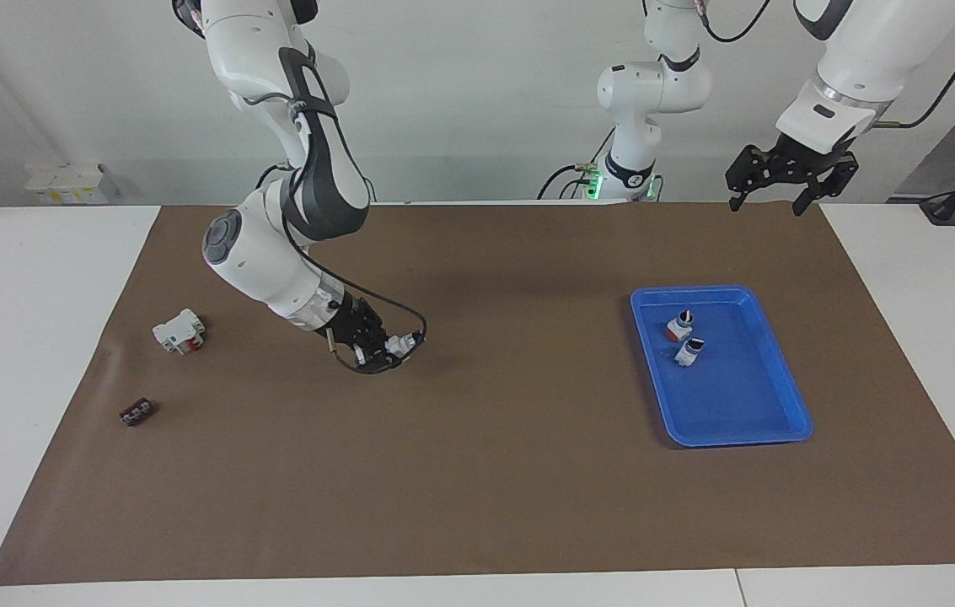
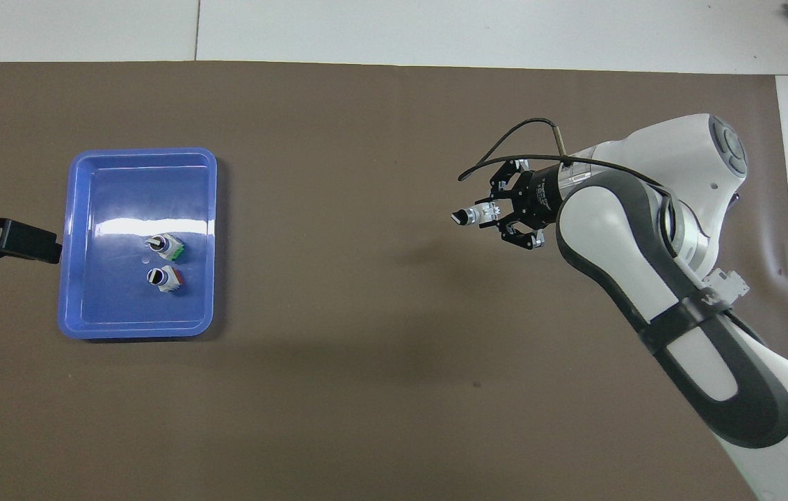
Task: Turn and place switch with both arms
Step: 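Carry the switch toward the tray while the left gripper reaches over it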
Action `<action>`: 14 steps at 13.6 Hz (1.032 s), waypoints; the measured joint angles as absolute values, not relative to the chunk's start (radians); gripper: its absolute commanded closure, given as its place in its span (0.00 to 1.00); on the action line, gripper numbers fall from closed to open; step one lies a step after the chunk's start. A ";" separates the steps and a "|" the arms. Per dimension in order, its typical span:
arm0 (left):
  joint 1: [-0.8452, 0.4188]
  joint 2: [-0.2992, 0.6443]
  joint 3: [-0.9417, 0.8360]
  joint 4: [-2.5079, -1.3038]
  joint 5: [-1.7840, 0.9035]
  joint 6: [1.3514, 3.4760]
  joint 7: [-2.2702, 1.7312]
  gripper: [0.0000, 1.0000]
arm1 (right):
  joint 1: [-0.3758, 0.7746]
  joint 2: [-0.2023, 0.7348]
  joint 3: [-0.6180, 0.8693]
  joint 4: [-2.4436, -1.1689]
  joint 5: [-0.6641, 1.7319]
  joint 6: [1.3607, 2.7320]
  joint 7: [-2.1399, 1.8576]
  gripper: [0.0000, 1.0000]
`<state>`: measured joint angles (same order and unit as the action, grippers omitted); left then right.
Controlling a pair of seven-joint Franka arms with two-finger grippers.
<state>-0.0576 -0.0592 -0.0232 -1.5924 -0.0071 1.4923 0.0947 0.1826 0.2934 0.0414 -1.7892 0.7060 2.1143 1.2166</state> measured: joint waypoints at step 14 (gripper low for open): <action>-0.115 -0.061 -0.054 -1.600 -0.335 1.512 -0.540 0.09 | 0.299 0.239 0.230 -1.752 1.150 2.195 1.438 1.00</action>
